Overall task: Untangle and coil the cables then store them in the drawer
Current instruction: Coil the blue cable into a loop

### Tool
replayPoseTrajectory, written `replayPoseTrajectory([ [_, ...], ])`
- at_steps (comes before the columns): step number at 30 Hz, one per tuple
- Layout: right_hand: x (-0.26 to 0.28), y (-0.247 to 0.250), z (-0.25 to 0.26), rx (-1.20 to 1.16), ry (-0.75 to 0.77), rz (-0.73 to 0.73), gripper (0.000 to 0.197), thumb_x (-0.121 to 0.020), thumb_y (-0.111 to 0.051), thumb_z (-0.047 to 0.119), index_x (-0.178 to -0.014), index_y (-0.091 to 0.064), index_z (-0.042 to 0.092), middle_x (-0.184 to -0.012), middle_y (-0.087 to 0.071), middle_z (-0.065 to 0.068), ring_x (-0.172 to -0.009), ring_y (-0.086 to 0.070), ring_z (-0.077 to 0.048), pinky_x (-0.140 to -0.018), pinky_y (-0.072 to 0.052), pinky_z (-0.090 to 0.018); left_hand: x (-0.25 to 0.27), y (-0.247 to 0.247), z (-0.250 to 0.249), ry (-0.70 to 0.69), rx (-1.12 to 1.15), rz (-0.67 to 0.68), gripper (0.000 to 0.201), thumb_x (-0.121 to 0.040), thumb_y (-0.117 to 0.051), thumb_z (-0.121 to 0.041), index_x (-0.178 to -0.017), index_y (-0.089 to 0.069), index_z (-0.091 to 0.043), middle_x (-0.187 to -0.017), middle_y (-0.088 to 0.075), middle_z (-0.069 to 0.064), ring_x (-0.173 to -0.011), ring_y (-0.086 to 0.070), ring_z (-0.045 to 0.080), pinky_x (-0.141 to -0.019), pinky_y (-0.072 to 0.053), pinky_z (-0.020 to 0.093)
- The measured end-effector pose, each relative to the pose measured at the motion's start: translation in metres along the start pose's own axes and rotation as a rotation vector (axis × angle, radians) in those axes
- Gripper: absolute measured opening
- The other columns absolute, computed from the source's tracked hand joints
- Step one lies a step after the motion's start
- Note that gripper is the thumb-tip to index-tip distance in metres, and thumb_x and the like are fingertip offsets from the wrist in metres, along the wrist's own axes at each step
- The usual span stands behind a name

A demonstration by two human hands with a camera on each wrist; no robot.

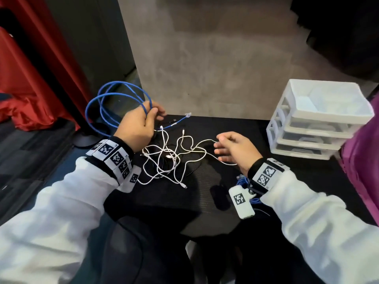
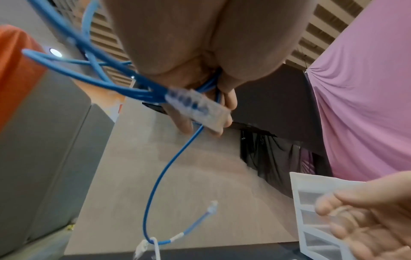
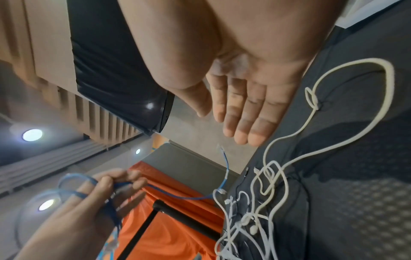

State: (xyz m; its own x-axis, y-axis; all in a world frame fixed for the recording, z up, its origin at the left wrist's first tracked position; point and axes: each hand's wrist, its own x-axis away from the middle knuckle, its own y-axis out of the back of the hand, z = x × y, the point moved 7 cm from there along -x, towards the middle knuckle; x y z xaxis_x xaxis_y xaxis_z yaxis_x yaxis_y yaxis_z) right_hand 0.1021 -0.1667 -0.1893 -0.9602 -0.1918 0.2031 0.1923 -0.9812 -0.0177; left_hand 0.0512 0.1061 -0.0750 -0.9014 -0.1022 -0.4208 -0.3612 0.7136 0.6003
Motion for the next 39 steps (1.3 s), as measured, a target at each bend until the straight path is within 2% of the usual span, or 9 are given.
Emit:
replayPoseTrajectory([
  [10, 0.026, 0.003, -0.035, 0.288, 0.04, 0.058, 0.016, -0.105, -0.058, 0.02, -0.107, -0.07, 0.009, -0.104, -0.075, -0.011, -0.091, -0.069, -0.017, -0.077, -0.059, -0.038, 0.019, 0.032, -0.073, -0.216, -0.007, -0.19, 0.026, -0.105, -0.044, -0.011, -0.105, -0.069, -0.016, -0.104, -0.073, -0.007, -0.101, -0.066, 0.011, -0.094, -0.047, 0.026],
  [14, 0.027, 0.002, -0.033, 0.299, 0.089, 0.035, 0.01, -0.102, -0.061, 0.021, -0.107, -0.069, 0.017, -0.103, -0.074, -0.016, -0.086, -0.068, -0.015, -0.073, -0.06, -0.036, 0.023, 0.032, -0.062, -0.141, 0.131, -0.225, 0.024, -0.107, -0.04, -0.007, -0.107, -0.064, -0.007, -0.102, -0.074, 0.002, -0.102, -0.069, 0.005, -0.095, -0.049, 0.024],
  [18, 0.026, -0.002, -0.026, 0.268, 0.117, 0.051, 0.015, -0.105, -0.057, 0.019, -0.115, -0.064, 0.028, -0.1, -0.074, -0.008, -0.086, -0.07, -0.014, -0.072, -0.061, -0.034, 0.034, 0.011, -0.054, -0.073, 0.104, -0.129, 0.024, -0.106, -0.044, -0.011, -0.103, -0.067, -0.017, -0.101, -0.075, -0.004, -0.102, -0.068, 0.007, -0.099, -0.049, 0.027],
  [23, 0.025, -0.005, -0.029, 0.131, 0.057, 0.061, 0.011, -0.106, -0.056, 0.016, -0.104, -0.067, 0.02, -0.091, -0.073, -0.006, -0.077, -0.068, -0.016, -0.066, -0.056, -0.028, 0.03, 0.014, -0.039, -0.013, 0.29, -0.185, 0.022, -0.106, -0.043, -0.019, -0.104, -0.065, -0.021, -0.103, -0.076, 0.003, -0.105, -0.071, 0.023, -0.101, -0.05, 0.056],
  [27, 0.032, -0.016, -0.024, -0.018, 0.061, 0.189, 0.022, -0.105, -0.058, 0.01, -0.123, -0.068, 0.017, -0.112, -0.078, -0.005, -0.098, -0.074, -0.021, -0.08, -0.06, -0.034, 0.032, 0.001, -0.046, -0.009, 0.306, -0.137, 0.023, -0.107, -0.043, -0.011, -0.103, -0.065, -0.016, -0.101, -0.076, 0.004, -0.103, -0.072, 0.019, -0.102, -0.052, 0.047],
  [31, 0.039, -0.035, -0.008, -0.198, 0.03, 0.347, 0.045, -0.105, -0.057, 0.01, -0.147, -0.052, 0.024, -0.141, -0.066, 0.003, -0.12, -0.068, -0.021, -0.096, -0.059, -0.045, 0.043, -0.037, -0.048, 0.001, 0.232, 0.023, 0.024, -0.107, -0.044, -0.012, -0.102, -0.068, -0.015, -0.1, -0.076, -0.002, -0.101, -0.07, 0.014, -0.101, -0.051, 0.041],
  [35, 0.038, -0.033, -0.001, 0.101, 0.125, 0.266, 0.058, -0.101, -0.066, 0.013, -0.152, -0.047, 0.032, -0.134, -0.063, -0.004, -0.112, -0.063, -0.012, -0.096, -0.06, -0.047, 0.049, -0.053, -0.046, 0.003, 0.317, 0.061, 0.024, -0.108, -0.042, -0.013, -0.106, -0.066, -0.012, -0.103, -0.075, 0.003, -0.104, -0.071, 0.02, -0.102, -0.052, 0.044],
  [37, 0.035, -0.022, -0.004, 0.12, 0.144, 0.183, 0.051, -0.1, -0.067, 0.016, -0.147, -0.052, 0.032, -0.132, -0.06, 0.011, -0.112, -0.066, -0.015, -0.093, -0.062, -0.047, 0.048, -0.052, -0.047, 0.025, 0.407, 0.025, 0.024, -0.109, -0.04, -0.011, -0.107, -0.064, -0.005, -0.102, -0.074, 0.011, -0.103, -0.073, 0.024, -0.1, -0.054, 0.044],
  [39, 0.031, -0.006, -0.012, 0.145, 0.106, 0.045, 0.042, -0.1, -0.067, 0.021, -0.139, -0.055, 0.033, -0.133, -0.058, 0.011, -0.114, -0.068, -0.02, -0.085, -0.064, -0.043, 0.048, -0.048, -0.049, 0.041, 0.492, -0.021, 0.026, -0.109, -0.038, -0.012, -0.107, -0.062, -0.004, -0.1, -0.074, 0.017, -0.1, -0.072, 0.031, -0.099, -0.054, 0.046],
])
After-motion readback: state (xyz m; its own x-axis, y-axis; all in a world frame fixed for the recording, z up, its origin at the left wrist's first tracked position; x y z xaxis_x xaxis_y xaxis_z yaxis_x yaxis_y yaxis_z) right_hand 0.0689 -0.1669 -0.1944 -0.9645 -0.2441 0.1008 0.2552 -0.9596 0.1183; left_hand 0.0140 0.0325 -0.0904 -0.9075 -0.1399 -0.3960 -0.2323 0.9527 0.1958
